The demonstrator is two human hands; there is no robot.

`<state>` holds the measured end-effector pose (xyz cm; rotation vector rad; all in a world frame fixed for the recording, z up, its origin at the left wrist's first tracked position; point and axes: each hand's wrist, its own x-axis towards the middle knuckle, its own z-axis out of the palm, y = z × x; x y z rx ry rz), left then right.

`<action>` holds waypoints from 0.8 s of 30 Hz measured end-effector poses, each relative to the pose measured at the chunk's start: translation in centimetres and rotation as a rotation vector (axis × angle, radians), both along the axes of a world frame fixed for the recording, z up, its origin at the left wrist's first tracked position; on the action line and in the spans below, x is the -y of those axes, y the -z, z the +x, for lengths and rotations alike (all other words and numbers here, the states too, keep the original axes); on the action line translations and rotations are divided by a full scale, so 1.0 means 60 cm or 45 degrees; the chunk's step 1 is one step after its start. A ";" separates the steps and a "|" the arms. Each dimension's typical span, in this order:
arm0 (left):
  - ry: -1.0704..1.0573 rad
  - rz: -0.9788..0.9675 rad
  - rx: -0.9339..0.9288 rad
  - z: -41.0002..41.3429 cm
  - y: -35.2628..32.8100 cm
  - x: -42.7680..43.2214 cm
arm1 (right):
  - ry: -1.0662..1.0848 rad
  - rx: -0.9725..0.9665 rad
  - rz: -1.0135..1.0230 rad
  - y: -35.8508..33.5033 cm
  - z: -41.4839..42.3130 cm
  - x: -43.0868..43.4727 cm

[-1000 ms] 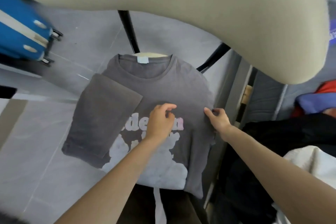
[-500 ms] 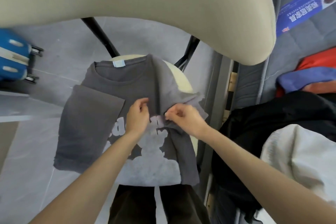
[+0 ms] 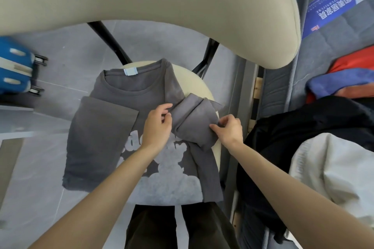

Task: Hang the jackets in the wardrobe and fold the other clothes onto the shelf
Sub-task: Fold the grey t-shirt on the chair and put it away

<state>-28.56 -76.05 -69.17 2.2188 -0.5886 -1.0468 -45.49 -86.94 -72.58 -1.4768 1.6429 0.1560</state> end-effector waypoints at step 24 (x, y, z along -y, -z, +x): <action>1.723 0.456 0.251 -0.067 0.011 0.225 | -0.456 0.694 -0.134 -0.122 -0.150 -0.011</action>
